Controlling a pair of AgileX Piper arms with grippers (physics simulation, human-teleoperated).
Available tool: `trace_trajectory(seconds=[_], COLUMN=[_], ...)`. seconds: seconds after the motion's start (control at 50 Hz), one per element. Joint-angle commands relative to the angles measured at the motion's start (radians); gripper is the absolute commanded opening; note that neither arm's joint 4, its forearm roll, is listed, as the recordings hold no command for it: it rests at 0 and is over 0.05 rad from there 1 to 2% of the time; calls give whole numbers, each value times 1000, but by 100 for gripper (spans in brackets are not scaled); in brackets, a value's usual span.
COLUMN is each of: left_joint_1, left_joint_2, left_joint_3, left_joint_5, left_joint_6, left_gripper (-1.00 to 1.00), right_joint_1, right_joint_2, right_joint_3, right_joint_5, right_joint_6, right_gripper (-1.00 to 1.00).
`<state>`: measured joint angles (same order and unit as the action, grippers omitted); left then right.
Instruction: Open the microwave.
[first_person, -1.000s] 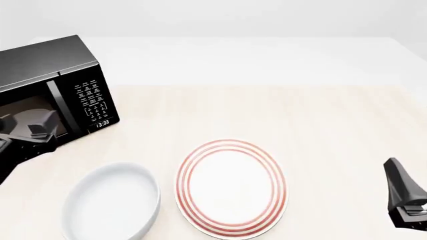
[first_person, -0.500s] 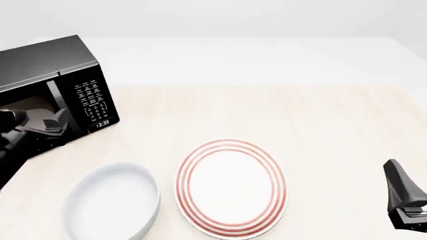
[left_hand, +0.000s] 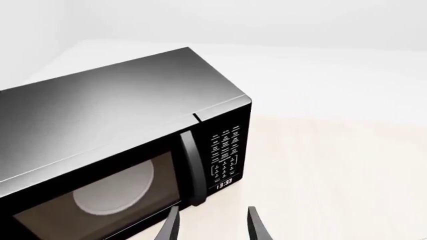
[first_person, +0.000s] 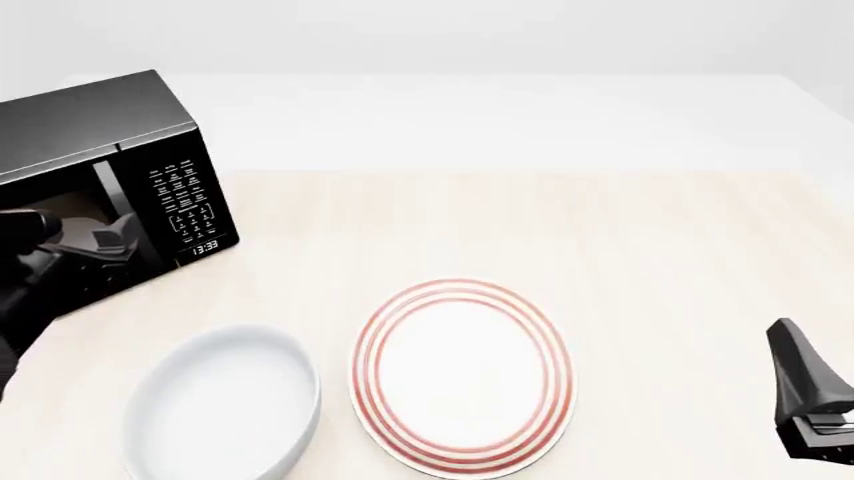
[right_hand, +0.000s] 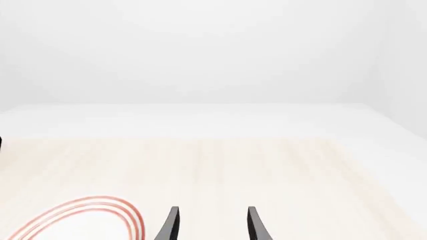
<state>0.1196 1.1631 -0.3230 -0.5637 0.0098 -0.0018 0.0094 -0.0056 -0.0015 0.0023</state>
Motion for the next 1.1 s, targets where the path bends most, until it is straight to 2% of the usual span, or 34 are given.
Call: trace_trajectory(seconds=[0.02, 0.14, 0.4, 0.68, 1.1], left_joint_1=[5, 10, 36, 26, 9], left_joint_2=[53, 71, 108, 184, 282], left_joint_3=[-19, -28, -15, -49, -101], left_joint_5=[-30, -36, -94, -136, -129], left_joint_6=[-13, -18, -35, -45, -41], left_gripper=[100, 100, 100, 100, 100], right_joint_1=[0, 0, -1, -1, -1], right_joint_2=[-1, 43, 43, 43, 43], right_joint_3=[0, -16, -16, -16, -16], right_joint_5=[1, -27, -27, -27, -27], right_joint_6=[0, 0, 0, 0, 0], right_gripper=[100, 100, 100, 100, 100])
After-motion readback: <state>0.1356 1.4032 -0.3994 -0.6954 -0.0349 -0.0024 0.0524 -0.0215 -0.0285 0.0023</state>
